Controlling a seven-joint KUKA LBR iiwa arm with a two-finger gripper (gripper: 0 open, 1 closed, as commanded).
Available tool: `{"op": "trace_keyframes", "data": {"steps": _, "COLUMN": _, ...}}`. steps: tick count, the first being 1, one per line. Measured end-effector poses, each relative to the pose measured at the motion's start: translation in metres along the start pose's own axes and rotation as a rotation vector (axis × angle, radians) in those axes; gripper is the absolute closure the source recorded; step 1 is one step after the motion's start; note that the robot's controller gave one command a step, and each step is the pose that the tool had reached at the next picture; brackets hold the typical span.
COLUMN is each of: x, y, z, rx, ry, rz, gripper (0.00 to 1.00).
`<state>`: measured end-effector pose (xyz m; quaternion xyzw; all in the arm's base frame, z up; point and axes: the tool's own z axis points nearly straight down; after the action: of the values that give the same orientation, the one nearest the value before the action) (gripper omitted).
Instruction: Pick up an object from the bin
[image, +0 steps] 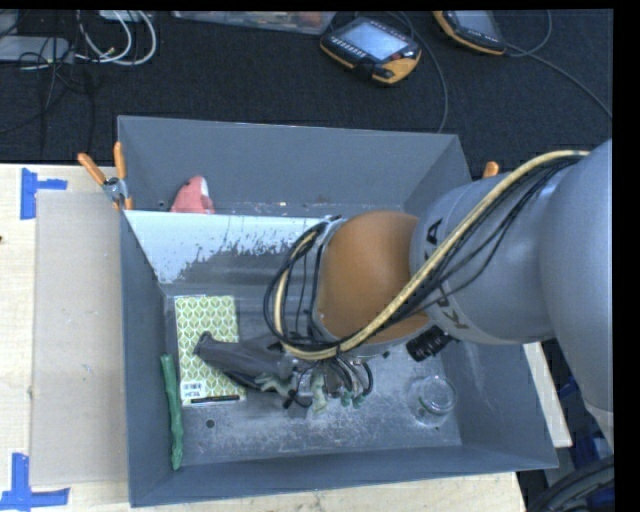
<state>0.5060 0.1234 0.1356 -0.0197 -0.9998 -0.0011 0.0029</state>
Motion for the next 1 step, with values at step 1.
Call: {"op": "trace_keyframes", "data": {"steps": 1, "x": 0.0111, "y": -0.0099, "z": -0.0592, "rx": -0.001, "ry": -0.001, "rz": 0.012, "gripper": 1.0}}
